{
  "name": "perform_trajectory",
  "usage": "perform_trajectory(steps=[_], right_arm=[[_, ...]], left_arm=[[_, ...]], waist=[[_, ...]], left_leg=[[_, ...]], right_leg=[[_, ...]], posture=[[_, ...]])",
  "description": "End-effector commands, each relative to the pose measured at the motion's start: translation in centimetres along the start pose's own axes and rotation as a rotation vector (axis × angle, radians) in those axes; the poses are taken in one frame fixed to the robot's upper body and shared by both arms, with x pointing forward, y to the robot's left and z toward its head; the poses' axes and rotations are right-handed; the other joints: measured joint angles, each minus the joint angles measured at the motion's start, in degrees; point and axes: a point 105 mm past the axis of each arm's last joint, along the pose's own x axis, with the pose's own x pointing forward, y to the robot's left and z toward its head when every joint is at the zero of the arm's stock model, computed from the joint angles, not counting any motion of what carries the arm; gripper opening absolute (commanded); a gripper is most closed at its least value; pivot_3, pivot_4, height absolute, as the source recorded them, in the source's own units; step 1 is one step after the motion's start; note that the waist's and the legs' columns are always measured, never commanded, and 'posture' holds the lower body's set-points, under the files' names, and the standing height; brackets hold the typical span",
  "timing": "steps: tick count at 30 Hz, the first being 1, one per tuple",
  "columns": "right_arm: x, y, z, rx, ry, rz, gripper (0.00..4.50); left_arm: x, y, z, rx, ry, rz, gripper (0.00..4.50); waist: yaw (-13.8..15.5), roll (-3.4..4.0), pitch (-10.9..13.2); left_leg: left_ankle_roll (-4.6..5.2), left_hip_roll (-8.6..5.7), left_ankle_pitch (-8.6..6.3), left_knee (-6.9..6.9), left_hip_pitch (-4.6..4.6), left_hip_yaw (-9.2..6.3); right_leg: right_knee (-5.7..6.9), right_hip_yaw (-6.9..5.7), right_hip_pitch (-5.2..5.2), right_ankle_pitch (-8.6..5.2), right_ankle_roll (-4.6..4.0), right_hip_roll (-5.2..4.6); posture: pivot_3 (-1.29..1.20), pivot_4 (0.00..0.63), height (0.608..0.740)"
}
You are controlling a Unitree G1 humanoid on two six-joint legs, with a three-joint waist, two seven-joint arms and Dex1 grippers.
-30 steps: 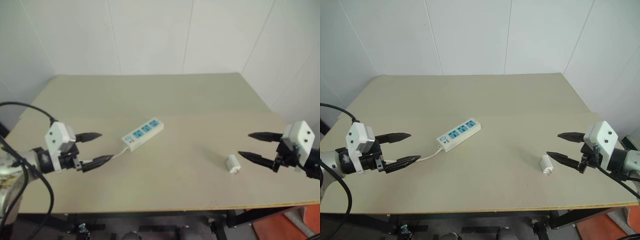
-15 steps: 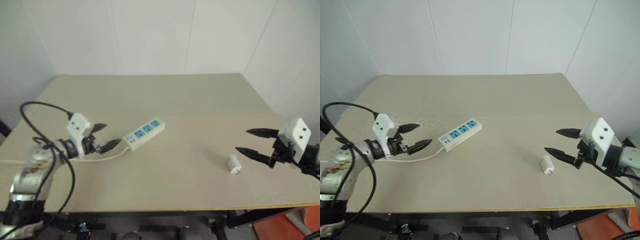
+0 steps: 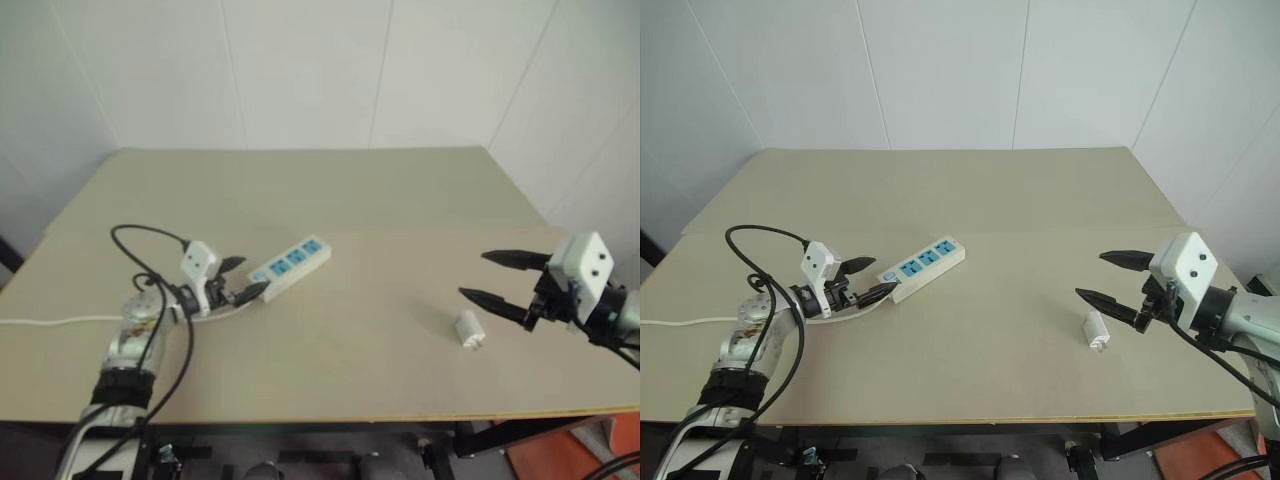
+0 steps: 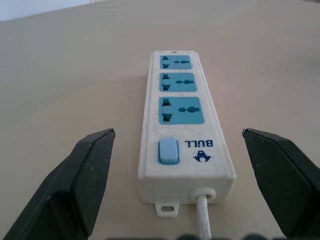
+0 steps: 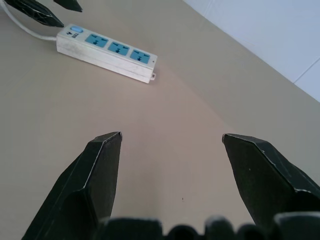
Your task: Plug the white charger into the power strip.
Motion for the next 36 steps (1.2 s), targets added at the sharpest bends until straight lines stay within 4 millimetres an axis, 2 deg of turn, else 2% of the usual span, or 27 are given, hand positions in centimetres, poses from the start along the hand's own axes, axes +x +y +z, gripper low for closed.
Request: perform_trajectory(steps=[1,6,15,22,25,28,31,36], right_arm=[[-0.2,0.1,1.4,-0.032,-0.045,-0.002,3.82],[-0.1,0.2,1.6,-0.034,-0.053,-0.001,3.82],[-0.1,0.6,2.0,-0.031,-0.064,0.009,3.82],[-0.1,0.8,2.3,-0.033,-0.072,0.012,3.82],[-0.1,0.9,2.5,-0.040,-0.073,0.009,3.82],[-0.3,0.9,2.8,-0.046,-0.075,0.001,3.82],[-0.3,1.0,3.0,-0.045,-0.084,-0.007,3.82],[0.0,1.0,3.2,-0.046,-0.096,-0.005,3.82]], left_arm=[[0.6,-0.1,-0.2,0.043,-0.012,-0.013,4.46],[1.5,-1.1,-1.0,0.008,-0.030,-0.061,4.46],[3.0,-1.0,-2.1,0.007,-0.034,-0.015,4.46],[3.1,-1.6,-4.0,-0.092,-0.003,-0.037,4.46],[3.2,-2.1,-5.6,-0.134,0.066,-0.044,4.46],[3.0,-2.6,-6.3,-0.166,0.100,-0.070,4.46],[2.8,-2.8,-6.6,-0.185,0.138,-0.096,4.46],[2.8,-2.9,-6.7,-0.175,0.166,-0.125,3.30]], waist=[[0.08,0.00,0.00],[-0.06,-0.01,0.00],[0.43,-0.01,-0.01],[0.84,0.02,-0.07],[1.04,0.05,-0.18],[0.99,0.13,-0.32],[0.94,0.13,-0.32],[0.81,0.15,-0.36]], left_leg=[[0.00,0.00,0.00,0.00,0.00,0.00],[0.00,0.00,0.00,0.01,0.01,0.00],[0.04,0.00,-0.02,0.16,-0.06,-0.03],[0.04,-0.01,-0.02,0.20,0.04,-0.02],[0.05,-0.02,-0.03,0.20,0.07,-0.02],[0.06,-0.02,-0.04,0.20,0.16,-0.02],[0.18,-0.01,-0.11,0.18,0.64,-0.02],[0.29,-0.01,-0.17,0.17,0.91,-0.01]], right_leg=[[0.00,0.00,0.00,0.00,0.00,0.00],[0.03,0.00,-0.02,0.00,0.00,0.02],[0.03,-0.03,0.00,0.00,0.01,0.02],[0.05,-0.02,0.11,0.00,0.02,0.02],[0.03,-0.02,0.16,0.00,0.03,0.02],[0.03,-0.02,0.26,-0.01,0.04,0.02],[-0.08,-0.02,0.77,-0.05,0.09,0.04],[-0.15,-0.02,1.07,-0.11,0.15,0.05]], posture=[[0.00,0.150,0.740],[0.00,0.150,0.740],[0.00,0.150,0.740],[0.00,0.150,0.740],[0.00,0.150,0.740],[0.00,0.150,0.740],[0.00,0.150,0.740],[0.00,0.150,0.740]])
